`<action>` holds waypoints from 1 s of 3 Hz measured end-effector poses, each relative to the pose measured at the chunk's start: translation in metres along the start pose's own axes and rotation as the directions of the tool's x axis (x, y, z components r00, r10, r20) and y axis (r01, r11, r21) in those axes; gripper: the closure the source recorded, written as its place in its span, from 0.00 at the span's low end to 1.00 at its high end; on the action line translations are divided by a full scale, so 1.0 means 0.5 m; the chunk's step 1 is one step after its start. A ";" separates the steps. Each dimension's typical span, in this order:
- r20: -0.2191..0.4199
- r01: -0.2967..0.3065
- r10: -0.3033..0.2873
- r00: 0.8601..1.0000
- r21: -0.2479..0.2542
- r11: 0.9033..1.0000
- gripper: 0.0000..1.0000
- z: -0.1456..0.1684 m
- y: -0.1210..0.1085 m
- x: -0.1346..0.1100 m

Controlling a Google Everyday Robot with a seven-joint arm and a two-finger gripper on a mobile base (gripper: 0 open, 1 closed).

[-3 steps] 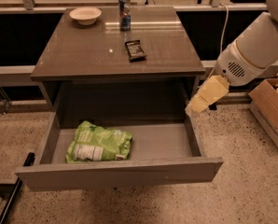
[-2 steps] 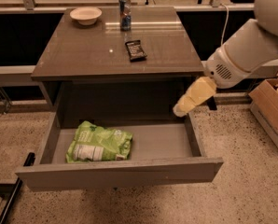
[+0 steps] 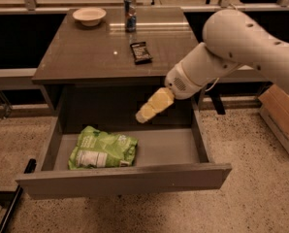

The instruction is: Pick green rice chip bag from top drawer and place on counter

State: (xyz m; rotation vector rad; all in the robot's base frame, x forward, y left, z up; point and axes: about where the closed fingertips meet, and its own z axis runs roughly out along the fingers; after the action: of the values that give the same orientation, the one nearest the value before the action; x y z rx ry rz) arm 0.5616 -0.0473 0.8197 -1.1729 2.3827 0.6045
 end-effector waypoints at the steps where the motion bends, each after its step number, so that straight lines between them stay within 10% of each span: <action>1: 0.023 0.021 -0.018 1.000 -0.097 0.995 0.00 0.125 0.028 -0.062; 3: 0.020 -0.047 0.052 0.998 -0.209 0.977 0.00 0.289 0.058 -0.058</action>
Offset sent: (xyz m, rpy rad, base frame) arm 0.0300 0.1188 -0.0867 0.1518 0.1270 0.0956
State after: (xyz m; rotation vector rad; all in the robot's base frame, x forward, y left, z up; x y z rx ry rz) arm 0.5790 0.0659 0.7224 -1.1847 2.3781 0.8986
